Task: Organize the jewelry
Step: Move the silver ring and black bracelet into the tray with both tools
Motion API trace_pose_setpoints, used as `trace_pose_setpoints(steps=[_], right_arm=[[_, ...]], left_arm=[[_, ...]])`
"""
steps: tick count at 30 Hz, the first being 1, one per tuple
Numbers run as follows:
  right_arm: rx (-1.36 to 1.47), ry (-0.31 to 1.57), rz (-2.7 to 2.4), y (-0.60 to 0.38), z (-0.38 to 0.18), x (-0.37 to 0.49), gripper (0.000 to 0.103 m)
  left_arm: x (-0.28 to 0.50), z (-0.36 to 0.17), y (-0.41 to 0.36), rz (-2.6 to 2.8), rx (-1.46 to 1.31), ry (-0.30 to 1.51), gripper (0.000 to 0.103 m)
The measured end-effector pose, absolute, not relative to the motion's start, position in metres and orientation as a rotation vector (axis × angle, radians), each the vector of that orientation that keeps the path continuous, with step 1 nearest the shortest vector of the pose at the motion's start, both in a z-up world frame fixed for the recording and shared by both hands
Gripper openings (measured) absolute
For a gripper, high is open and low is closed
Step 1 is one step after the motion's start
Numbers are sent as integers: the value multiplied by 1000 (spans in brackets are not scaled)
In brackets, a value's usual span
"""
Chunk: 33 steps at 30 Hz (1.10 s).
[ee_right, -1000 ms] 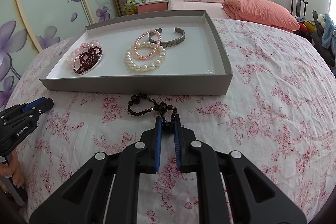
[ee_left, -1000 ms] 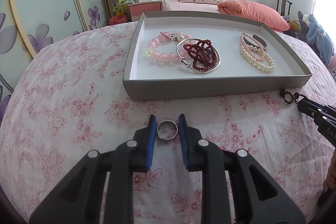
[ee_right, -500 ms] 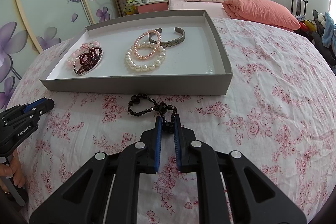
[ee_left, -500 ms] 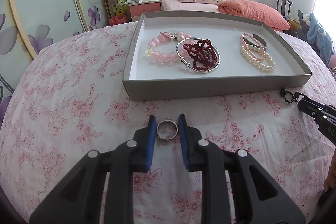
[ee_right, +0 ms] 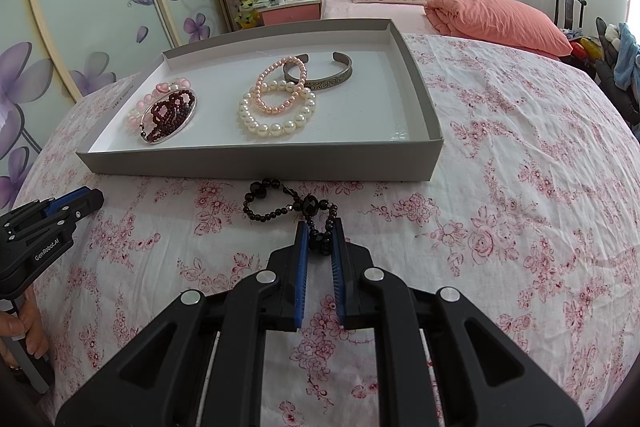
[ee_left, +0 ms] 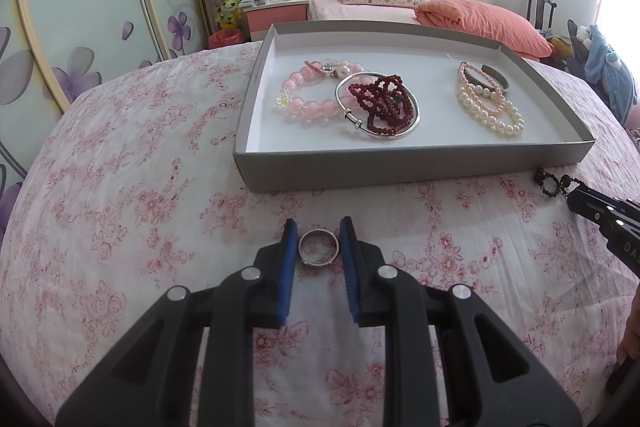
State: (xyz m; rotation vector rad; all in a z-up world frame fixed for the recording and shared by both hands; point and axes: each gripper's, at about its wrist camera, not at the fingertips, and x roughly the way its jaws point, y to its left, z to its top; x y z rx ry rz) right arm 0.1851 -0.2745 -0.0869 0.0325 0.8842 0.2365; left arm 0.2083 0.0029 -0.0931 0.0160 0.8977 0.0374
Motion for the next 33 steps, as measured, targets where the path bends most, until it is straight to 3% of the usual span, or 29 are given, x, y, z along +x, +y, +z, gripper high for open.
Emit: trace_pose_setpoints(steps=[9, 12, 24, 33], right_arm=[[12, 871, 223, -271, -84, 182, 12], [18, 766, 234, -273, -69, 168, 12], [95, 485, 290, -277, 13, 135, 12], [94, 358, 318, -267, 44, 121, 12]], left_arm=[[208, -93, 3, 17, 4, 895, 22], [205, -91, 5, -5, -20, 880, 22], [163, -19, -7, -34, -44, 598, 22], [150, 20, -30, -42, 7, 437, 22]])
